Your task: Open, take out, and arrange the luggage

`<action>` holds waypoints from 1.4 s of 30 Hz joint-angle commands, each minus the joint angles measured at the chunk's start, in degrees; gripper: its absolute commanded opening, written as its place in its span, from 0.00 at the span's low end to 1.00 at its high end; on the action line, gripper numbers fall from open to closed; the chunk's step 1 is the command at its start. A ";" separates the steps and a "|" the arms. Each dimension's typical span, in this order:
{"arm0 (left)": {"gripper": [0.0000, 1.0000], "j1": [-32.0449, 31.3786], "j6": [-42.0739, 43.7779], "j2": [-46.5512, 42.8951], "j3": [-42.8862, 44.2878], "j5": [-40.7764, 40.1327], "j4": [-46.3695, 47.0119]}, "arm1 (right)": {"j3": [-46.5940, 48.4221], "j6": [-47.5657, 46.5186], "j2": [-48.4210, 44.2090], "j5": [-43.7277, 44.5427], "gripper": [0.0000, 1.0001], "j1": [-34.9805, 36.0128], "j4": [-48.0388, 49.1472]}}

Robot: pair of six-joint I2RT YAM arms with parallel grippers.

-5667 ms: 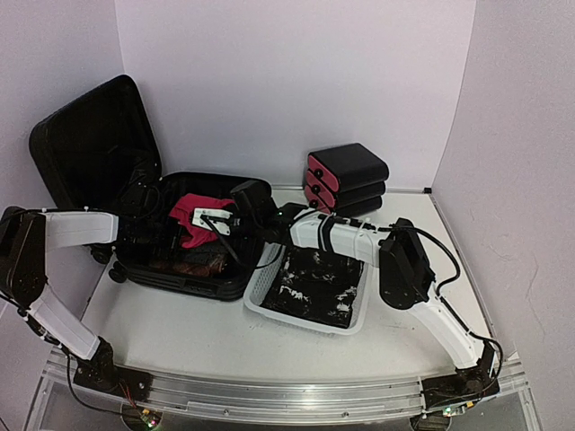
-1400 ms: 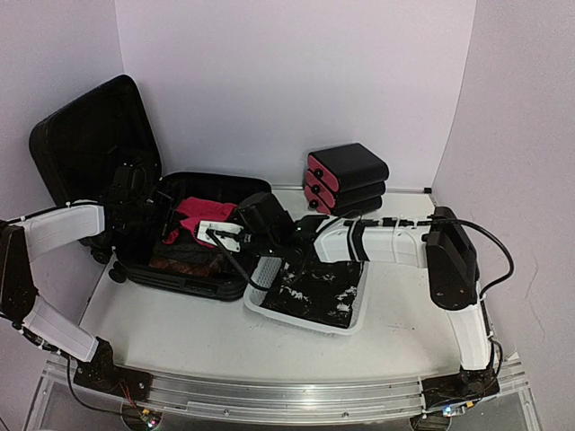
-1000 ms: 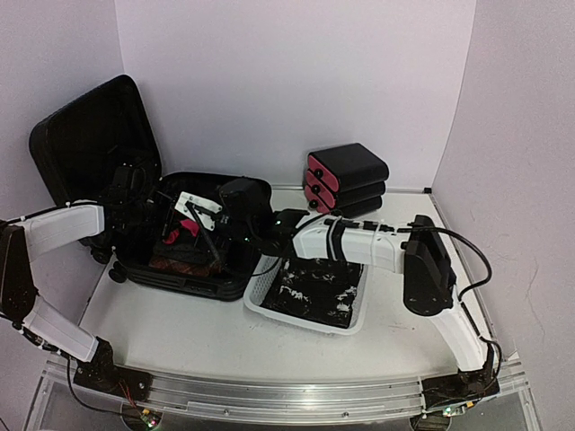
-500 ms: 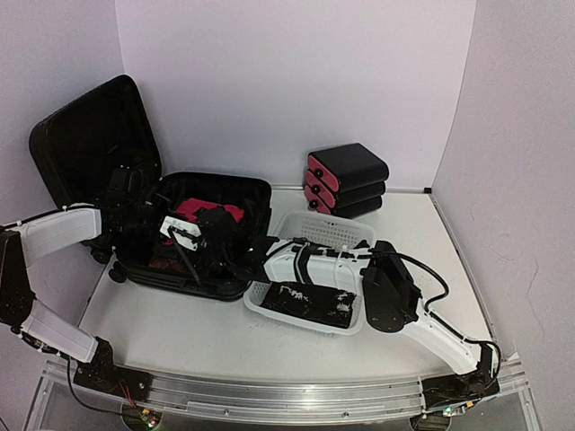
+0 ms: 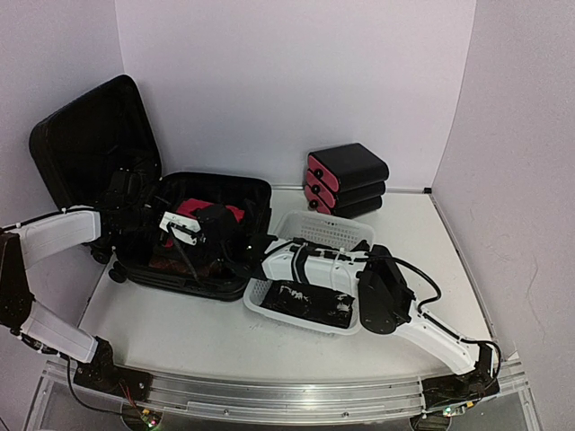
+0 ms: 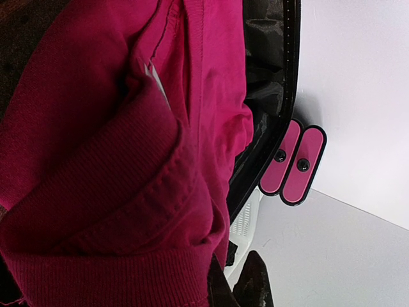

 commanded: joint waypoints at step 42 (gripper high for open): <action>0.00 0.12 -0.24 -4.13 -0.16 0.89 1.76 | -1.09 -0.10 0.07 -0.95 0.27 -3.67 1.11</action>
